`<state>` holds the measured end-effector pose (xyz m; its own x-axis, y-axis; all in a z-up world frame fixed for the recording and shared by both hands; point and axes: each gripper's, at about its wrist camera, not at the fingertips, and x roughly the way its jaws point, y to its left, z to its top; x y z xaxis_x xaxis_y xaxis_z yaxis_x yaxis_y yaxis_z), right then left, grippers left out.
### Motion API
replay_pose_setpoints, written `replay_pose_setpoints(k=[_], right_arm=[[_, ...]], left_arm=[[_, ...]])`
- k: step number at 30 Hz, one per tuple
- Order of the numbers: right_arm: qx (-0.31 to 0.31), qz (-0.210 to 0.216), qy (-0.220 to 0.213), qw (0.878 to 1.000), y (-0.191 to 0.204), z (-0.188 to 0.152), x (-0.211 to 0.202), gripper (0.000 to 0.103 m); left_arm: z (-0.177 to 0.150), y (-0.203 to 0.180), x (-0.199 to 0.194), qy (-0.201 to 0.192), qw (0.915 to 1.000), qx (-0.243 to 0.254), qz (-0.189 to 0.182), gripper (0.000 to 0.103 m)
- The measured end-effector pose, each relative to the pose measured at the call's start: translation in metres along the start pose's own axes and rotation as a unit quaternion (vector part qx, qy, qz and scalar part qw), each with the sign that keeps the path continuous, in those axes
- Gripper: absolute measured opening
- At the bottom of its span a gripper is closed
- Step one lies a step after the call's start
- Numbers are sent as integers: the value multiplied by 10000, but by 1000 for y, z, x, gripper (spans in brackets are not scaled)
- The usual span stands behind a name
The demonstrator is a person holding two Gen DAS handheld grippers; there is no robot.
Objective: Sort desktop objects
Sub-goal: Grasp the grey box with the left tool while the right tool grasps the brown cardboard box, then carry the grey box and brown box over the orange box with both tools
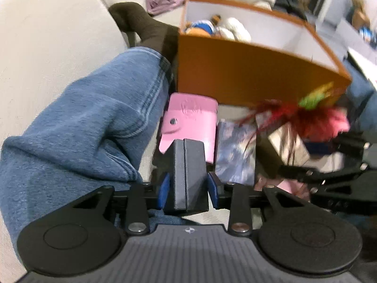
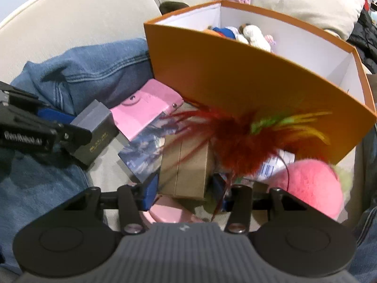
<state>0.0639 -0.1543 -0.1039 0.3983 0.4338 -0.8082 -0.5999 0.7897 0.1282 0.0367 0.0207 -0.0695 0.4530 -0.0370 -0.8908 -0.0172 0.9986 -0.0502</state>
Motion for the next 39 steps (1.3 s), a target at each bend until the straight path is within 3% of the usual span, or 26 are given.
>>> replay_pose_setpoints(k=[5,10,17,24,32,35,39], right_arm=[[-96,100,-197,9997,1,11,-13,50],[-198,236,-445,9985,2,25,-31,49],[136,498,-722,9961,-16,44,-54,49],[231,589,-1016,9928,-30,67,-75,49],[384,454,-1715,9834,-56,106,-102,49],[532,349,-1691,9835,-69,117,-92,49],[817,289,-1517,9846,-91,128,-66,49]], left_arm=[[8,15,-23,-345,9980,-329,-411,38],[19,20,-40,-730,9949,-377,-585,38],[33,21,-40,-901,9907,-462,-907,38],[54,8,-48,-1138,9855,-312,-1222,38],[102,-8,-71,-1654,9765,27,-1382,38],[124,-16,-63,-1579,9774,207,-1391,38],[154,-18,-37,-1115,9831,298,-1418,38]])
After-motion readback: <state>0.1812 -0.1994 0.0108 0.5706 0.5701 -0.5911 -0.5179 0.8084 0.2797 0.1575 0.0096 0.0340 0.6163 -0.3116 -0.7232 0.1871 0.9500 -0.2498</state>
